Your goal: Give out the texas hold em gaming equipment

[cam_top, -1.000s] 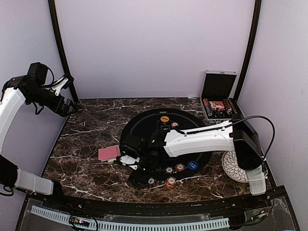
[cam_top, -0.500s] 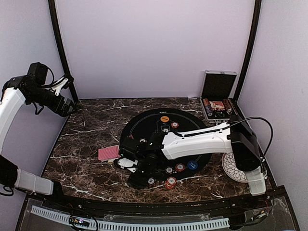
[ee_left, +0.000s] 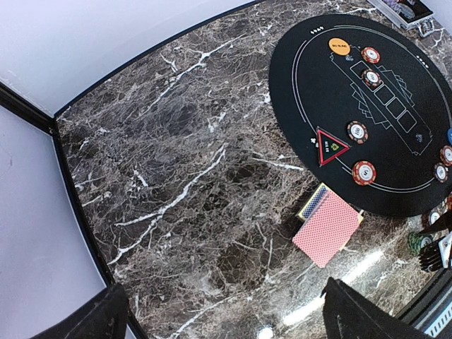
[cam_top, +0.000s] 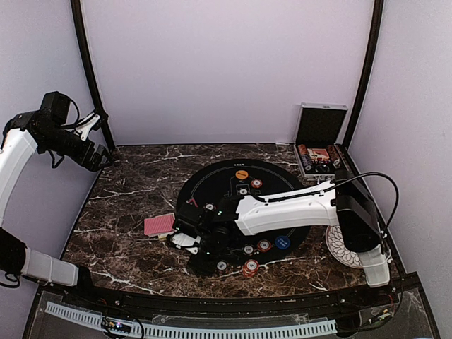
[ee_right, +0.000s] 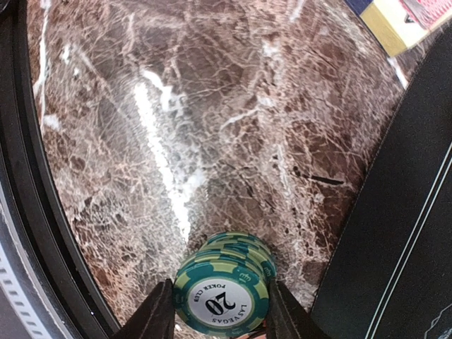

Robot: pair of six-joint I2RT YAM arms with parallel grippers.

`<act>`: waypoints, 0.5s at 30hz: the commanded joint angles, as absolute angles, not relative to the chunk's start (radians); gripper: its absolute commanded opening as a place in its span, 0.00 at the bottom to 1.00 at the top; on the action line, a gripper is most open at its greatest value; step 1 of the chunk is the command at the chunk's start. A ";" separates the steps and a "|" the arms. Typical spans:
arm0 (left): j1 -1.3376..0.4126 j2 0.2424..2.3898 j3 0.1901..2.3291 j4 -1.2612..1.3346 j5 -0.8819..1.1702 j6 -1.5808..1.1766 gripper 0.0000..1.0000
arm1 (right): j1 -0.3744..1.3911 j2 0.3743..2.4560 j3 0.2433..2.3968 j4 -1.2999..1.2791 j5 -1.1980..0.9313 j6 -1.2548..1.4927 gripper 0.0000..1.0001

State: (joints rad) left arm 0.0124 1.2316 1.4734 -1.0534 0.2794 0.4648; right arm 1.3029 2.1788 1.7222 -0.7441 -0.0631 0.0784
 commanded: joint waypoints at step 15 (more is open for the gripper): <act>0.008 1.200 1.493 -1.088 0.277 0.477 0.99 | 1.316 2.158 1.736 -0.723 -0.021 0.091 0.16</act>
State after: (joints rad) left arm 0.0124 1.2282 1.4734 -1.0534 0.2764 0.4648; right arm 1.3033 2.1788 1.7222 -0.7341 -0.0509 0.0841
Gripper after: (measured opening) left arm 0.988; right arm 0.371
